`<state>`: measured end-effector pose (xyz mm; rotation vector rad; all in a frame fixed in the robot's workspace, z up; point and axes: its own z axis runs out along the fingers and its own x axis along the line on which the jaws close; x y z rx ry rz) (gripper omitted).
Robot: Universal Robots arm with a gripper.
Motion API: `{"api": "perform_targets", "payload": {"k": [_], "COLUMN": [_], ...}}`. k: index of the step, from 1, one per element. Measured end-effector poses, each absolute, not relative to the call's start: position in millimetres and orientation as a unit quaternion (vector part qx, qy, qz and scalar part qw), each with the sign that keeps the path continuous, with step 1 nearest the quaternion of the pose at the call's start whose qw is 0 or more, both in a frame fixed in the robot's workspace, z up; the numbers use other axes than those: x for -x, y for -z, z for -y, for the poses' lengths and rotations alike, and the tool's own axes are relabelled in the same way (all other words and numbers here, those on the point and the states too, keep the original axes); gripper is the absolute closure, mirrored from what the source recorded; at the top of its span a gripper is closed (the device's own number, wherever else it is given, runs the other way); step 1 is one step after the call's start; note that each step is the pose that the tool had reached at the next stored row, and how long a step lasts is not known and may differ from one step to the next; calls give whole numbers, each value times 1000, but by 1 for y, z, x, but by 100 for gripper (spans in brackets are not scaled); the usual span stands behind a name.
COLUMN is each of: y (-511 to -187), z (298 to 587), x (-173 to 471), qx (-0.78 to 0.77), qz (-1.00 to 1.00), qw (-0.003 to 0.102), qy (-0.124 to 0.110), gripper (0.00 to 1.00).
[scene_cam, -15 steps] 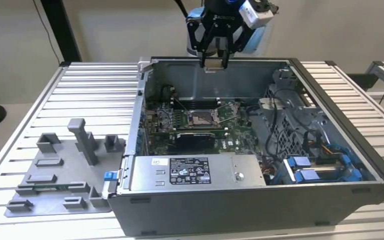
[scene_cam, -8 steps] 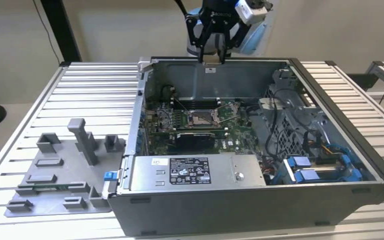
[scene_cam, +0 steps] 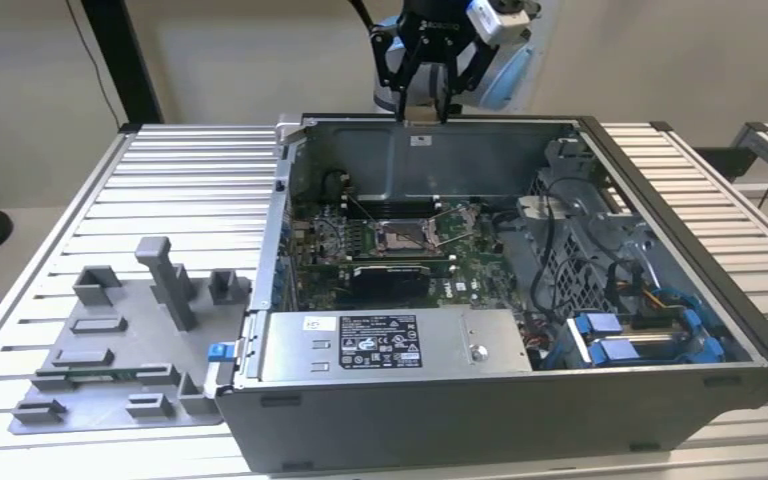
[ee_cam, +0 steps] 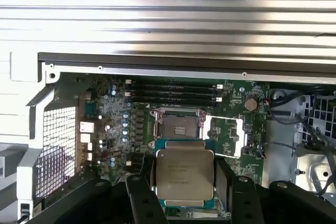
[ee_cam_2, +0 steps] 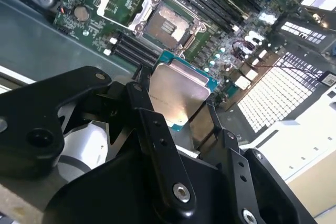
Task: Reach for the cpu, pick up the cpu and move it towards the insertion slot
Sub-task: 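Pick up the cpu and move it towards the insertion slot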
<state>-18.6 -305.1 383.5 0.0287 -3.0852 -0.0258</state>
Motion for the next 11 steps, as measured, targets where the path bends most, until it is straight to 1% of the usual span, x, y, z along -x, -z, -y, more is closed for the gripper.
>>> {"api": "perform_targets", "payload": {"k": [11], "y": [-383], "z": [305], "x": [19], "qx": [-9], "qz": [1000], "qw": [29], "qy": [8], "gripper": [100]}}
